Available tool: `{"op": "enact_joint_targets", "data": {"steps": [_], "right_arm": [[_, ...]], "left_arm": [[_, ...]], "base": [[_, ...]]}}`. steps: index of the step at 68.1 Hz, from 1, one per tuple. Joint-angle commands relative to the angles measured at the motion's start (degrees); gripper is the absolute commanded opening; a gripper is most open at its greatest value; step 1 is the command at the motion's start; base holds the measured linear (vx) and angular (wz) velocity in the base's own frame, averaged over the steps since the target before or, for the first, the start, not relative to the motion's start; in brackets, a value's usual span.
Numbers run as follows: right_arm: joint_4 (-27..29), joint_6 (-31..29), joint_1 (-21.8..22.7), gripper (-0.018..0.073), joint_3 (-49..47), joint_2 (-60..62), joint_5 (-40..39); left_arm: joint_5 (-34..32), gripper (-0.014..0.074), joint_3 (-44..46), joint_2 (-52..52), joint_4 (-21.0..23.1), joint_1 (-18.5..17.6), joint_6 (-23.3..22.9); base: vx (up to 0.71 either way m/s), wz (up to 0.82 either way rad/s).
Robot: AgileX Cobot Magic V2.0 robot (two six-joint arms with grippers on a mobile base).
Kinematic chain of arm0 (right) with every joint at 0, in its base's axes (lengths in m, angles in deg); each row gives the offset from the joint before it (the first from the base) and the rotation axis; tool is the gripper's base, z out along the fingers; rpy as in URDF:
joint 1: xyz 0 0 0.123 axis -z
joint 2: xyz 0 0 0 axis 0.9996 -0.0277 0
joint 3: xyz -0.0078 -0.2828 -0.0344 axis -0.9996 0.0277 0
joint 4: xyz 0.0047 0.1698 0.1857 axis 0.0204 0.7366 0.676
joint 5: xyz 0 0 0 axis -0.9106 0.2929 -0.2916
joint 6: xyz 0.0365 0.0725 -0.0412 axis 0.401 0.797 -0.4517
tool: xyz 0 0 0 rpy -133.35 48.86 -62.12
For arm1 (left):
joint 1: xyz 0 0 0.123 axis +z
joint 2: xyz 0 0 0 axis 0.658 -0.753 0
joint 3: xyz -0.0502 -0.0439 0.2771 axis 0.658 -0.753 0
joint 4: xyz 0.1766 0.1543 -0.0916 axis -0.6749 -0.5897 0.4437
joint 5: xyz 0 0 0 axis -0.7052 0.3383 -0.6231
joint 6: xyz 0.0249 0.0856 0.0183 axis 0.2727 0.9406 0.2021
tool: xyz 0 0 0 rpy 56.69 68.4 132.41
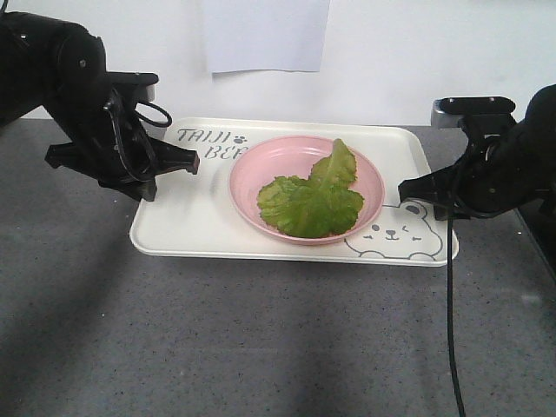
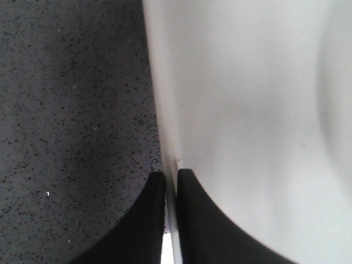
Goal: Transfer vegetables to tray and serve
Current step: 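Hold the tray with both grippers while driving to another counter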
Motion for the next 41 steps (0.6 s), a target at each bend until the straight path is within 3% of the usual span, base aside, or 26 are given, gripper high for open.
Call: {"op": "enact_joint_targets", "data": {"steps": [1, 41], "right_arm": [[0.3, -1.2, -0.2, -0.0004, -1.6, 2.7, -3.5], [0.3, -1.2, -0.2, -0.0004, -1.6, 2.7, -3.5]], "left_arm": [[-2.5, -0.0006, 1.7, 3.5, 1.0, -0.6, 1.1], [-2.5, -0.0006, 1.7, 3.5, 1.0, -0.6, 1.1]], "base": [[0.00, 0.00], [0.00, 0.00]]}}
